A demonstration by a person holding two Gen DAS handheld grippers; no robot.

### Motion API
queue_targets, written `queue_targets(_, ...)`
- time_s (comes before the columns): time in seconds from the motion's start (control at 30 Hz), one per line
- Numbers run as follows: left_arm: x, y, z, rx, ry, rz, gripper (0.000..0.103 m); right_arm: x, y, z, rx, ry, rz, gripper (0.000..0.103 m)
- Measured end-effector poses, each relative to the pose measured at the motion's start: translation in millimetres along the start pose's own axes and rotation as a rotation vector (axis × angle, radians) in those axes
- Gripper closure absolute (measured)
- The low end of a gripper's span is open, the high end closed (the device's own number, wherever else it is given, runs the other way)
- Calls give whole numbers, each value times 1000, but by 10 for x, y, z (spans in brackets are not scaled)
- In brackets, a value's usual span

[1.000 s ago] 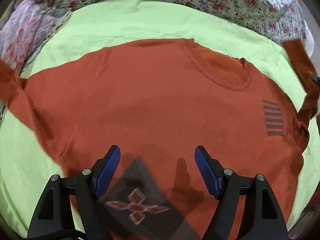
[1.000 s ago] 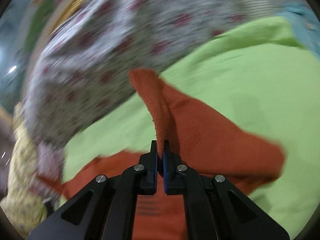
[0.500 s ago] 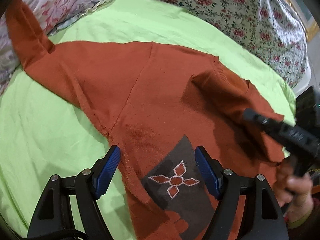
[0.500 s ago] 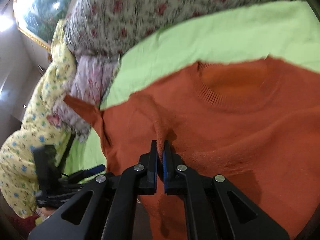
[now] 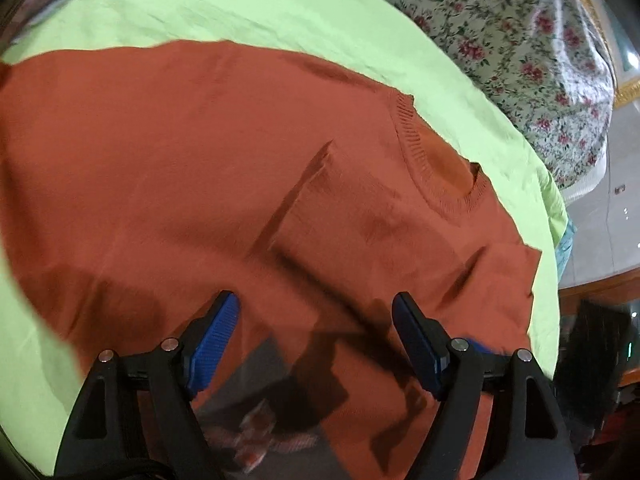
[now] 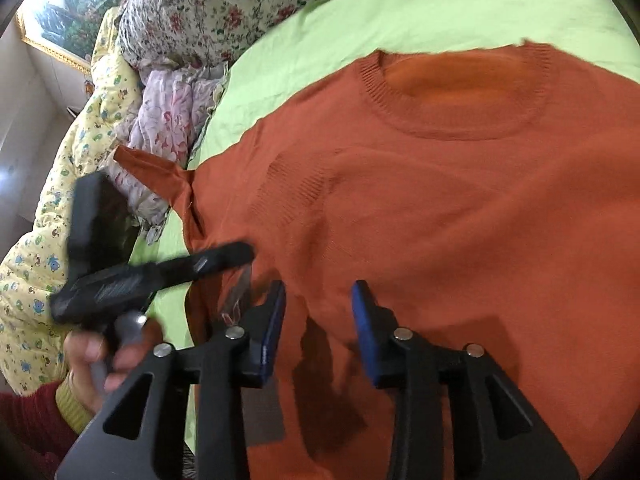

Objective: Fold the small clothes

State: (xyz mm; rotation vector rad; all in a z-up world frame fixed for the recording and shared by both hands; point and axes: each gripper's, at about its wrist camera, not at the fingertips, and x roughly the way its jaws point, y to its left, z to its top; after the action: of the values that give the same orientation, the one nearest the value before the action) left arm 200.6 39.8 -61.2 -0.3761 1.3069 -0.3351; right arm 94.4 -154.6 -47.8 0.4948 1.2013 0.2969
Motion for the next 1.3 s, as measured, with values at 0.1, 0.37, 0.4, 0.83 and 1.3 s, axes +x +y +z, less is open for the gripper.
queue_targets(0.1, 179, -118, 180, 15, -14, 15, 20, -193, -133, -69, 40, -22, -28, 66)
queue_targets(0.37, -14, -485, 170, 181, -157, -54, 93, -787, -535, -164, 181, -146, -114, 66)
queue_targets(0.4, -256, -493, 107, 196, -238, -63, 94, -899, -608, -171, 206, -177, -130, 66)
queue_targets(0.83, -420, 405, -150, 44, -267, 88, 94, -1481, -1414, -66, 404, -331, -361, 46)
queue_targets(1.3, -441, 327, -98, 23, -259, 105, 93, -986, -1527, 250, 235, -160, -419, 93)
